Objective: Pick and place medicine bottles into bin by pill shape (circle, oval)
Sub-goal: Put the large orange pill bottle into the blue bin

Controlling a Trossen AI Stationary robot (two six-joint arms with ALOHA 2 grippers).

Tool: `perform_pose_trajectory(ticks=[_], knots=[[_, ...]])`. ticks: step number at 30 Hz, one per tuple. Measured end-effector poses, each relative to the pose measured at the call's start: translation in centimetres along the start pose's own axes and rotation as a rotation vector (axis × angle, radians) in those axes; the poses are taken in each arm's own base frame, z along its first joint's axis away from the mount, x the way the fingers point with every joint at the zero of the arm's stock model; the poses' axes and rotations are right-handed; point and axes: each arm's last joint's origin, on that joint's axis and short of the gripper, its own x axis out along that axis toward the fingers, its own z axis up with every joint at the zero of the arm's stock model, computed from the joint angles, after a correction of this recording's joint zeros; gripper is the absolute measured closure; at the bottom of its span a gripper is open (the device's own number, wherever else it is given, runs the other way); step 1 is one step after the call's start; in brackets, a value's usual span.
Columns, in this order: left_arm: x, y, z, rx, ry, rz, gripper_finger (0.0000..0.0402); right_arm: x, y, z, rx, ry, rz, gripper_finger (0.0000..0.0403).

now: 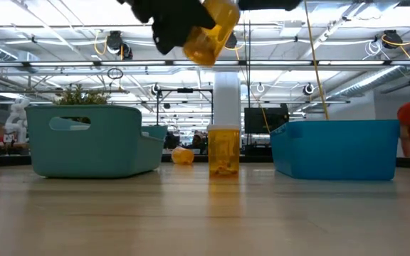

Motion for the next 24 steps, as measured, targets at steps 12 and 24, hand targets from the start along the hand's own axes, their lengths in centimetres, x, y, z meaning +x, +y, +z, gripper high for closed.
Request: perform_pose_trajectory(ticks=[12,24], knots=[[0.3,-2.2,-1.4,0.030,0.078,-0.035,0.0202,4.2,-0.5,0.1,-0.093,0.077,0.189,0.0083],[0.6,-2.4,-1.7,0.060,0.092,-0.027,0.0202,6.8,-0.8,-0.8,-0.090,0.073,0.327,0.0125]])
